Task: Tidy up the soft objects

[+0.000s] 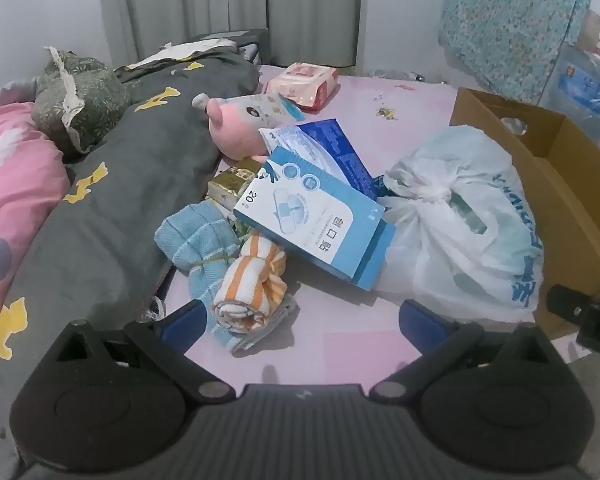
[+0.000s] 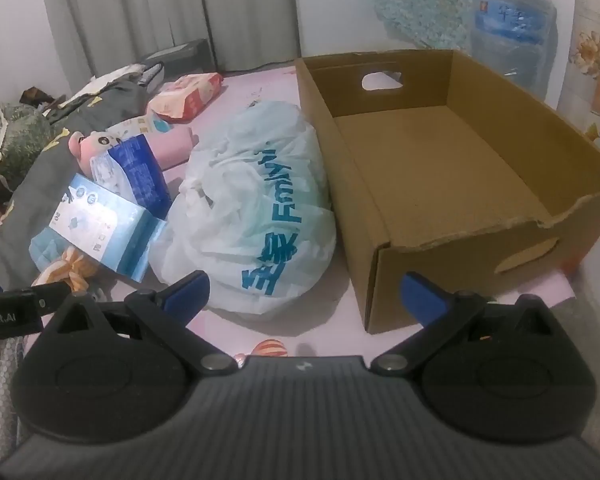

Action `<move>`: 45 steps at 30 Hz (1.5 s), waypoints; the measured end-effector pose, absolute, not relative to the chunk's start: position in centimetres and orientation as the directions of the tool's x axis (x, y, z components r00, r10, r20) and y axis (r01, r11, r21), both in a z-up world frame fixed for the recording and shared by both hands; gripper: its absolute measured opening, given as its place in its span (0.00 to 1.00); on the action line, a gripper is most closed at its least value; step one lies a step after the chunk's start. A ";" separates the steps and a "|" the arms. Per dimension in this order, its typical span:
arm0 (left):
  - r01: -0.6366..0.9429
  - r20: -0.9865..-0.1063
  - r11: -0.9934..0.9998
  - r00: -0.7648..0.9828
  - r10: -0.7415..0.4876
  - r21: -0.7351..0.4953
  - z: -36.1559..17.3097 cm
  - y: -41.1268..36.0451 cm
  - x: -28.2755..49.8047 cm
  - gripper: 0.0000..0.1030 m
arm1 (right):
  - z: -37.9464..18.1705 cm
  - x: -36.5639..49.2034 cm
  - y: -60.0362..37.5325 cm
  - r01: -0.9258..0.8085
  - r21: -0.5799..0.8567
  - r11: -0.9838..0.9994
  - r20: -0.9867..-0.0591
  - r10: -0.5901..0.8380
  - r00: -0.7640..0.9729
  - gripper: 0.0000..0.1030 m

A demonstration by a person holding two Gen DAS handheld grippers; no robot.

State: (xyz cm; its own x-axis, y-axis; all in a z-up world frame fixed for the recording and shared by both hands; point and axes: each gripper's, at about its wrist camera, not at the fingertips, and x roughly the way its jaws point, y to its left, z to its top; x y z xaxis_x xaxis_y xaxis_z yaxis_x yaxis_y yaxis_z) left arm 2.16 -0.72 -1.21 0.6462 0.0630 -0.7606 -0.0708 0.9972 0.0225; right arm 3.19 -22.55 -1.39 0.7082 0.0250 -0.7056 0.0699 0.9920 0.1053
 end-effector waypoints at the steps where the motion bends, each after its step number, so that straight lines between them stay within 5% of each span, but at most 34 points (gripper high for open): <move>1: -0.071 -0.763 0.997 0.643 0.065 0.024 -1.1 -0.8 2.1 1.00 | -1.4 3.3 -22.6 0.070 0.107 0.992 -0.706 0.026 0.708 0.99; 45: -0.075 -0.773 0.997 0.633 0.045 -0.004 -0.9 -0.9 2.2 1.00 | -1.4 4.1 -22.0 0.043 0.111 0.993 -0.719 0.051 0.694 0.99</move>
State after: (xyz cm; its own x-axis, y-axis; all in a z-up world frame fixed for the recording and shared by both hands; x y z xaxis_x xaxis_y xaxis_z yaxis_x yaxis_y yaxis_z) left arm 2.17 -0.91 -0.85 0.6326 0.0449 -0.7732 -0.0751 0.9972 -0.0035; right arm 4.06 -22.03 -1.36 0.6936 0.0506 -0.7186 0.0429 0.9929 0.1112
